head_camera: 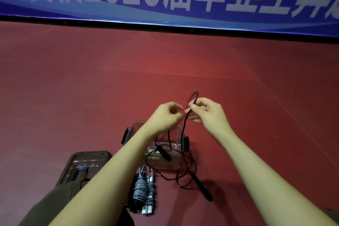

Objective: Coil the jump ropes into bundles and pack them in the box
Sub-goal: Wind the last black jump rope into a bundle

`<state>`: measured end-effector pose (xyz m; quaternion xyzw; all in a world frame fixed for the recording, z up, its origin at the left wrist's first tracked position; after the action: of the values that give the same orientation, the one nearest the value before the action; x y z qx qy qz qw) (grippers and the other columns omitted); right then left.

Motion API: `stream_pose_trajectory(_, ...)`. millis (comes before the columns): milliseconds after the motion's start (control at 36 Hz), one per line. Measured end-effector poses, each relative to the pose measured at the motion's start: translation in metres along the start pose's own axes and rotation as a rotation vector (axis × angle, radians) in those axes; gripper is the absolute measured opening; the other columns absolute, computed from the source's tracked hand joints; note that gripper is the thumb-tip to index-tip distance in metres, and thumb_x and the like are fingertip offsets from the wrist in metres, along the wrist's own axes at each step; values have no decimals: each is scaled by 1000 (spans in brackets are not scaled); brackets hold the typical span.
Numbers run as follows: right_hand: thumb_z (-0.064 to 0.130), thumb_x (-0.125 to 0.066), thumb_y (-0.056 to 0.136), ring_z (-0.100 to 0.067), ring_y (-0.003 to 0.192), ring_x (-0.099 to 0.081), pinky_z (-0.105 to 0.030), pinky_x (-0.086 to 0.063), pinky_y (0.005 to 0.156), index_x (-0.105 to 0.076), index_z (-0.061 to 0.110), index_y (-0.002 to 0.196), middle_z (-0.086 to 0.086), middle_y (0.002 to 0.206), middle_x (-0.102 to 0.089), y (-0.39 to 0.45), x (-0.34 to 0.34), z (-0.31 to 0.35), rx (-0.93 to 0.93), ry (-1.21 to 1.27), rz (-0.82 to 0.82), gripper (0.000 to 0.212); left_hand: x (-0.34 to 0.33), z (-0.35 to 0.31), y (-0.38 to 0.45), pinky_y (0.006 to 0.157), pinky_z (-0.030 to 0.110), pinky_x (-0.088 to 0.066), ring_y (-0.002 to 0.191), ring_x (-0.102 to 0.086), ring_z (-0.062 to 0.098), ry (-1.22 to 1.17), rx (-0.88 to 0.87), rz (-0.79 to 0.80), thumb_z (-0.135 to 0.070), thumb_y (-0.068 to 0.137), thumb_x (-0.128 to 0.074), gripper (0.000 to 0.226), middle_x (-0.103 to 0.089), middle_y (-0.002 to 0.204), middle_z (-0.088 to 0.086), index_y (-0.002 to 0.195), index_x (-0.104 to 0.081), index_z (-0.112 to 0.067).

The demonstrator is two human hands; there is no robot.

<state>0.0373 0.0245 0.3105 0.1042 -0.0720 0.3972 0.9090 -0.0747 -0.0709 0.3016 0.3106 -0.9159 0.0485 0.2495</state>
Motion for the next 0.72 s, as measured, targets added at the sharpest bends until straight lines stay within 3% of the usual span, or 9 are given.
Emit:
stream_pose_trajectory(83,12,-54,95,-11,62,-66,-19,-52,59,-61,15,84,-2,81,-72,2,2,13,62,108,-86,13,-13,10,-4,62,20,-40,60,-47,5,114,7,174,-20,87,-66,19,-55,73,-6,105,-65,-15)
stream_pose_trajectory(194,12,-54,95,-12,61,-65,-21,-54,58,-60,11,86,-1,79,-72,2,5,26,87,242,-188,11,-18,15,-2,70,26,-44,66,-52,9,90,-24,52,-25,88,-66,10,-63,74,-2,83,-68,-17)
stream_pose_trajectory(306,14,-49,97,-17,72,-68,-33,-58,67,-58,7,94,-5,86,-68,3,6,24,44,328,-215,11,-10,8,-1,58,6,-39,64,-55,-1,111,-62,-102,-26,91,-61,14,-67,75,-6,85,-69,-16)
stream_pose_trajectory(417,12,-51,96,-18,82,-63,-29,-53,71,-60,12,105,-7,97,-67,8,2,-3,-92,46,-32,13,1,-3,-2,53,12,-36,50,-45,-1,63,-119,-198,-25,92,-60,20,-65,68,-5,79,-69,-13)
stream_pose_trajectory(500,6,-60,88,-14,93,-58,-24,-44,81,-61,14,114,-2,101,-64,6,-6,-27,-95,-276,203,27,9,-12,-4,60,22,-40,58,-49,7,21,-150,-198,-25,92,-60,21,-68,71,-4,77,-70,-13)
stream_pose_trajectory(556,6,-63,86,-16,91,-60,-28,-46,82,-62,20,106,-5,101,-66,2,-13,-33,-103,-338,299,24,12,-15,-4,64,23,-43,62,-52,7,-13,-152,-194,-25,91,-61,21,-69,71,-5,74,-69,-15)
stream_pose_trajectory(639,9,-60,88,-23,79,-65,-39,-52,78,-61,23,81,-12,87,-69,4,-15,-36,-77,-334,213,15,14,-19,-5,65,24,-42,61,-50,5,-43,-159,-208,-23,91,-61,22,-69,70,-4,74,-70,-12)
stream_pose_trajectory(722,10,-57,90,-22,65,-64,-43,-54,72,-63,8,78,-16,78,-68,7,-12,-30,-30,-272,51,13,15,-20,-6,63,15,-41,58,-51,-7,-182,-140,-197,-15,94,-56,17,-70,80,-2,90,-70,-7)
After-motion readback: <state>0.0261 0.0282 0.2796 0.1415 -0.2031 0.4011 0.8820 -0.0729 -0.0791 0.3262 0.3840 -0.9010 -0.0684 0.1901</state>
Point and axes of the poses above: each hand's wrist, its own y-axis towards the middle knuckle, its own x-axis out of the back of the hand, z = x × y, the point moved 2 cm from there along y, towards the middle knuckle
